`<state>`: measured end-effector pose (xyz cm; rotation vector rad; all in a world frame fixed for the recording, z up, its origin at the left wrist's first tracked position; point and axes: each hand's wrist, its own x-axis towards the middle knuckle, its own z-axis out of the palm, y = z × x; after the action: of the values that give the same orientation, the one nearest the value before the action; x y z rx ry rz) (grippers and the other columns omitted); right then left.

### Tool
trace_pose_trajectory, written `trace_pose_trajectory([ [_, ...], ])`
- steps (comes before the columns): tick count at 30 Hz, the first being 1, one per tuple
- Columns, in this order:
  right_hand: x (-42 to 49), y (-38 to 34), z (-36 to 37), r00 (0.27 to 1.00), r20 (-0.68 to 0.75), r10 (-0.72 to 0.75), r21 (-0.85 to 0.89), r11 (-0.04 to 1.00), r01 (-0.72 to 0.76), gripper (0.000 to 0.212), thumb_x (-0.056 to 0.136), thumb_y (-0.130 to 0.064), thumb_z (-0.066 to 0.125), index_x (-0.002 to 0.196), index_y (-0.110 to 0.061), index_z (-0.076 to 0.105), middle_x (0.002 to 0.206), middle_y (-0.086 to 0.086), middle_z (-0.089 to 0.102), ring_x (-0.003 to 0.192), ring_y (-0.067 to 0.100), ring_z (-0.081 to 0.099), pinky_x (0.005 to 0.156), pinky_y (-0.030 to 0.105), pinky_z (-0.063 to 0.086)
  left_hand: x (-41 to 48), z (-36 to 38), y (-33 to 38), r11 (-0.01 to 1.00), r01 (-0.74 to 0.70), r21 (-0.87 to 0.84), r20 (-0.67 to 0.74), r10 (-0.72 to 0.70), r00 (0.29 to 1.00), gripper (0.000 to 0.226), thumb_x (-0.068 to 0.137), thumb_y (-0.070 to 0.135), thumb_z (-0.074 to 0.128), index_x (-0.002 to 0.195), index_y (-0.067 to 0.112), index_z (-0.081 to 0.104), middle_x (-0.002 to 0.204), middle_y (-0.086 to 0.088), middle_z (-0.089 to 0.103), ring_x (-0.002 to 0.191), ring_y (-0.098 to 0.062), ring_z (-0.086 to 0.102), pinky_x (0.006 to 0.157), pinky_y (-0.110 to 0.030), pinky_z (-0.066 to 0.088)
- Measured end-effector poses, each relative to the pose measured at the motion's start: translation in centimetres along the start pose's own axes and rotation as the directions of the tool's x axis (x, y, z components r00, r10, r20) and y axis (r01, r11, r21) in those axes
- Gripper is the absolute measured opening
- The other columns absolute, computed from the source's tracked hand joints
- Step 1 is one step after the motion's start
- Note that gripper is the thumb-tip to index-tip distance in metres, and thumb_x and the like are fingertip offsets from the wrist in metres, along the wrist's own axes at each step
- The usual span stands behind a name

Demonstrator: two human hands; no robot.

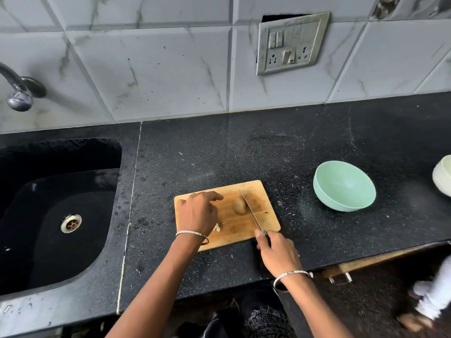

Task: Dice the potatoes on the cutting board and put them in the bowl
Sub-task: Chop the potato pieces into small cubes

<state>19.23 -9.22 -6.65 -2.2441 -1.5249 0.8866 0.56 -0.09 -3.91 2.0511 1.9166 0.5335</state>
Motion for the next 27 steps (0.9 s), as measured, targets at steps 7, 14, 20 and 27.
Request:
trace_pose_trajectory([
  [7, -0.6, -1.1, 0.4, 1.0, -0.011, -0.027, 0.055, 0.998, 0.027, 0.048, 0.098, -0.057, 0.033, 0.085, -0.023, 0.064, 0.086, 0.003, 0.068, 0.087, 0.029, 0.063, 0.078, 0.039, 0.048, 0.1, 1.6, 1.5, 0.994, -0.052, 0.093, 0.13, 0.039, 0.991, 0.044, 0.079, 0.053, 0.063, 0.12, 0.036, 0.056, 0.111, 0.011, 0.067, 0.111, -0.019, 0.054, 0.086, -0.038, 0.032],
  [14, -1.4, -1.7, -0.2, 0.998, 0.004, -0.058, 0.116, 0.992, 0.057, 0.055, 0.101, -0.053, 0.028, 0.074, -0.02, 0.063, 0.075, -0.004, 0.065, 0.073, 0.013, 0.06, 0.071, 0.035, 0.044, 0.9, 2.5, 0.9, 0.995, -0.103, -0.019, 0.141, 0.104, 0.985, 0.039, 0.078, 0.035, 0.073, 0.114, 0.031, 0.058, 0.106, 0.008, 0.068, 0.105, -0.021, 0.058, 0.085, -0.038, 0.041],
  [20, -1.2, -2.5, 0.0, 0.997, 0.014, -0.07, 0.036, 0.997, 0.07, 0.056, 0.102, -0.051, 0.021, 0.082, -0.016, 0.059, 0.079, 0.005, 0.063, 0.08, 0.027, 0.061, 0.072, 0.037, 0.045, 0.8, 2.9, 0.9, 0.981, -0.105, -0.164, 0.123, 0.126, 0.984, 0.031, 0.075, 0.022, 0.077, 0.103, 0.025, 0.066, 0.099, 0.003, 0.071, 0.09, -0.019, 0.065, 0.077, -0.034, 0.053],
  [27, -0.2, -2.9, -0.1, 0.996, 0.03, -0.08, -0.012, 0.997, 0.08, 0.051, 0.101, -0.054, 0.02, 0.077, -0.02, 0.05, 0.074, 0.0, 0.056, 0.072, 0.026, 0.057, 0.065, 0.038, 0.042, 1.0, 2.8, 0.7, 0.964, -0.081, -0.251, 0.138, 0.119, 0.983, 0.03, 0.072, 0.017, 0.081, 0.1, 0.022, 0.071, 0.093, 0.005, 0.074, 0.081, -0.013, 0.07, 0.076, -0.034, 0.057],
])
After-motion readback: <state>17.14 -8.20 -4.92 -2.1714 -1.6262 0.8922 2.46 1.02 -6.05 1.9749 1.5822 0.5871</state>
